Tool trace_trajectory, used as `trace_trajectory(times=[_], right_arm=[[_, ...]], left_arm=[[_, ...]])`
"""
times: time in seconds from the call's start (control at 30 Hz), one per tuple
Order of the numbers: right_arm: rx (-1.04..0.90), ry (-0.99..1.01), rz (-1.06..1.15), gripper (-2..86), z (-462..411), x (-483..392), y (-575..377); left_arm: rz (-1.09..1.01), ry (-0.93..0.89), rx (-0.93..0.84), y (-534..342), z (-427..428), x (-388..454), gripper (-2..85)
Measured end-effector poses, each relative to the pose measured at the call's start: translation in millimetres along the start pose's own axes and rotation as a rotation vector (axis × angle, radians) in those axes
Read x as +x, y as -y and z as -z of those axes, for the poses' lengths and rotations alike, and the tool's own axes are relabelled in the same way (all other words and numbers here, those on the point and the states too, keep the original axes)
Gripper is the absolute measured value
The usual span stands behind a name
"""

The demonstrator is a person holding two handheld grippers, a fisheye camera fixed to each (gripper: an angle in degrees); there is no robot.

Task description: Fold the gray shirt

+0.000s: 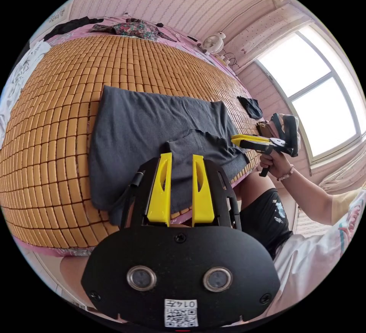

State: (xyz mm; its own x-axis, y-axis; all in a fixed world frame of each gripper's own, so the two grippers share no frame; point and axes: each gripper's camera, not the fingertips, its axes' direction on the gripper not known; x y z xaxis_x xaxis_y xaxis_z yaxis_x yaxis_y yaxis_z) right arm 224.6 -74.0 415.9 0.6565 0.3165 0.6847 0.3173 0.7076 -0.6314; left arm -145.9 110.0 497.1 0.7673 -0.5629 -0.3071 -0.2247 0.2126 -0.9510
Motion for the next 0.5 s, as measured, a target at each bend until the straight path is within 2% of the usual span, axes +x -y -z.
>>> trace_trajectory(times=[0.2,0.33,0.43,0.5], right_arm=[[-0.086,-0.049,0.02,3.7,-37.3,2.5,11.4],[-0.06,0.061,0.127,2.0,-16.5,1.4,-6.9],[-0.121,0.174,0.219,2.9,-0.2,-2.0,-33.5],[-0.149,0.177,0.237,3.5,7.0,-3.7,-51.1]], left_arm=[[-0.054,0.164,-0.105,17.2,-50.2,9.1,5.7],[-0.108,0.07,-0.113,4.6,-39.1,12.4,3.3],[-0.16,-0.045,-0.099,-25.8,-18.6,16.7,1.3],[-0.17,-0.147,-0.139,-57.4,-9.5,17.9,0.6]])
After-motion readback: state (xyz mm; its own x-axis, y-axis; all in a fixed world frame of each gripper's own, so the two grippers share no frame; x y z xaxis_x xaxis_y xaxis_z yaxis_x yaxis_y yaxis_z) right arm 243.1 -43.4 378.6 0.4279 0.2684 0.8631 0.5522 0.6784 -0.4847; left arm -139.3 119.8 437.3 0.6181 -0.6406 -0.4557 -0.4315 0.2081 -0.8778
